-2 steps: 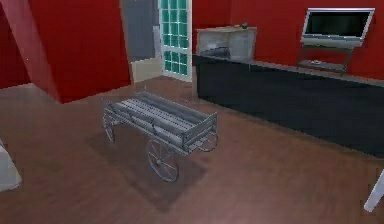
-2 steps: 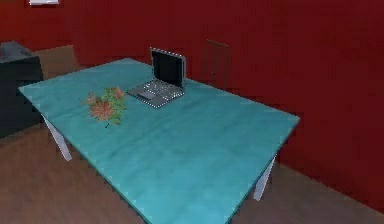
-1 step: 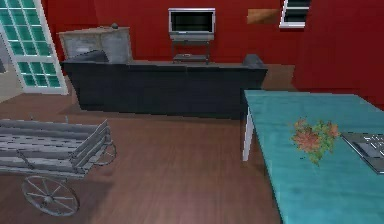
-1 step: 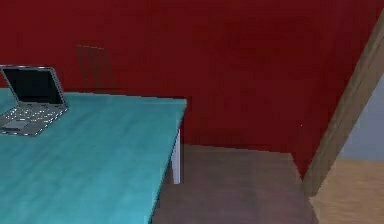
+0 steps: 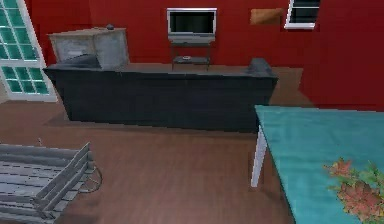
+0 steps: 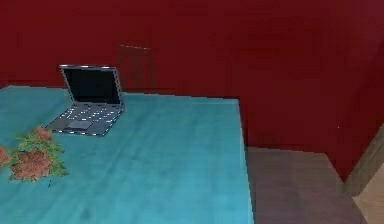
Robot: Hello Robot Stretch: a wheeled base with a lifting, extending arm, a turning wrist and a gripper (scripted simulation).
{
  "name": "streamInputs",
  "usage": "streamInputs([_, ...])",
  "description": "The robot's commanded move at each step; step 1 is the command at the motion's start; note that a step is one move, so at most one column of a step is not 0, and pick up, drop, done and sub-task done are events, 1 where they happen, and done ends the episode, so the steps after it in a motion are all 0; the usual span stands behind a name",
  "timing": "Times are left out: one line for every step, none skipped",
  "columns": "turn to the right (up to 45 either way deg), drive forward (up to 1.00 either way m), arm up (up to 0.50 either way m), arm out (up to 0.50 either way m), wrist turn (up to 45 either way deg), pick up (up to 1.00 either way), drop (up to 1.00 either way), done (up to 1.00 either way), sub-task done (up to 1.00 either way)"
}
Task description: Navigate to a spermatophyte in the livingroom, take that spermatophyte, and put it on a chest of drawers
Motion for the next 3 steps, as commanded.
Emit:
streamInputs([-39.0, 0.0, 0.0, 0.0, 0.0, 0.0, 0.0, 0.0, 0.0])
streamInputs([0.0, 0.0, 0.5, 0.0, 0.0, 0.0, 0.0, 0.0, 0.0])
streamInputs([0.0, 0.0, 0.38, 0.0, 0.0, 0.0, 0.0, 0.0, 0.0])
